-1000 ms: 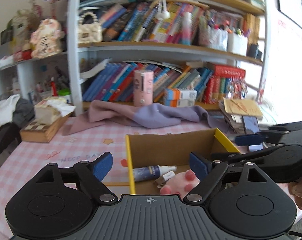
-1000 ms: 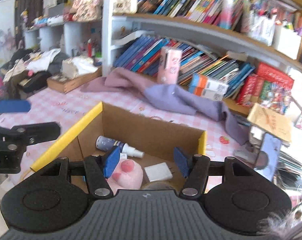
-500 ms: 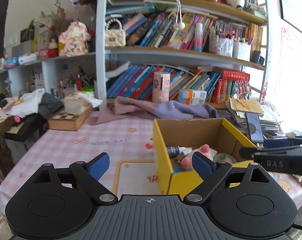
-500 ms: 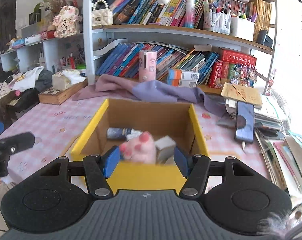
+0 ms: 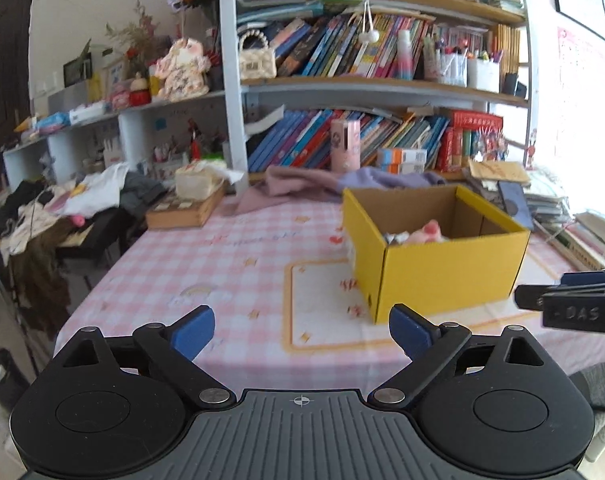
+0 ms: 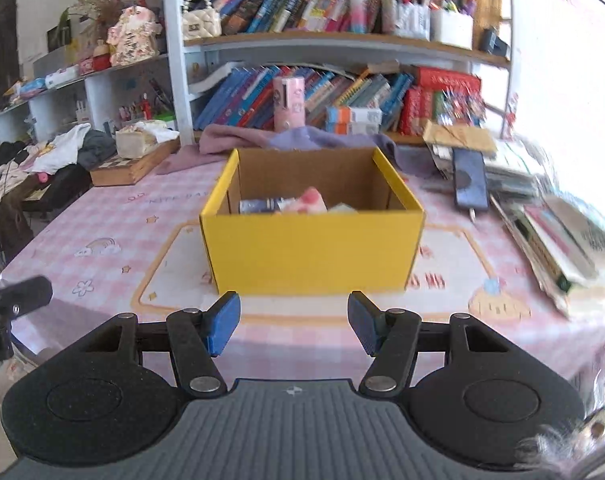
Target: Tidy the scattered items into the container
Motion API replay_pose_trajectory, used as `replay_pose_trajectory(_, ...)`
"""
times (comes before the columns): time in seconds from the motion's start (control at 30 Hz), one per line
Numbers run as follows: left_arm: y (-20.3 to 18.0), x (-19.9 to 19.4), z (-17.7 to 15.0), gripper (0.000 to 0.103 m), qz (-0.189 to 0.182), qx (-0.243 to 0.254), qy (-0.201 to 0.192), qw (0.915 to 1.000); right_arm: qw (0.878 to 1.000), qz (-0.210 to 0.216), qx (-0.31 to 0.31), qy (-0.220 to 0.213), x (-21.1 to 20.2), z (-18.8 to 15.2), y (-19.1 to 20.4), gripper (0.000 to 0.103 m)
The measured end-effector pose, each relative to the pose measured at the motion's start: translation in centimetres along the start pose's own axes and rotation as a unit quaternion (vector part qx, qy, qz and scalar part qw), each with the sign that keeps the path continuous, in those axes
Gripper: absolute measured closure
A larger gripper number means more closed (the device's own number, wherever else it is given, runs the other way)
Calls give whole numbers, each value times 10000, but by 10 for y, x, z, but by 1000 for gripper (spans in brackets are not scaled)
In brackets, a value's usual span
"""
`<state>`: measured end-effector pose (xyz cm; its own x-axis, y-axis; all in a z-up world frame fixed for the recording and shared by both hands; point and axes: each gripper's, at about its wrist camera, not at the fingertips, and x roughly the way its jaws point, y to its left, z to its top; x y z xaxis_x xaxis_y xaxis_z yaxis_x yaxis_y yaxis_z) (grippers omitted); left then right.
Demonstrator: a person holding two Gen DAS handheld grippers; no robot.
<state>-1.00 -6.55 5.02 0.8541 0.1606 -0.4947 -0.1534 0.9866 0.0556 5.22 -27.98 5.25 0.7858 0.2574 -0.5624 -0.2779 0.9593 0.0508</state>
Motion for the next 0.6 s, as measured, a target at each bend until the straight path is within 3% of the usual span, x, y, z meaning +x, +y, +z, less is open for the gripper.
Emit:
replay_pose_trajectory(0.13,1,-7,-8,7,-30,77,18,10000,9999,-124,62,27,-8,-7,-3,45)
replay_pose_trajectory(0.3,4,-4,-20,7,-156,-457,293,9984,9997,-210,15,126,-18,-17,-8,45)
replay_pose_trajectory(0.6,-5,-7,-13,7,210,-38,125,9997,9997,-2,-176,169,0,-16,5,43)
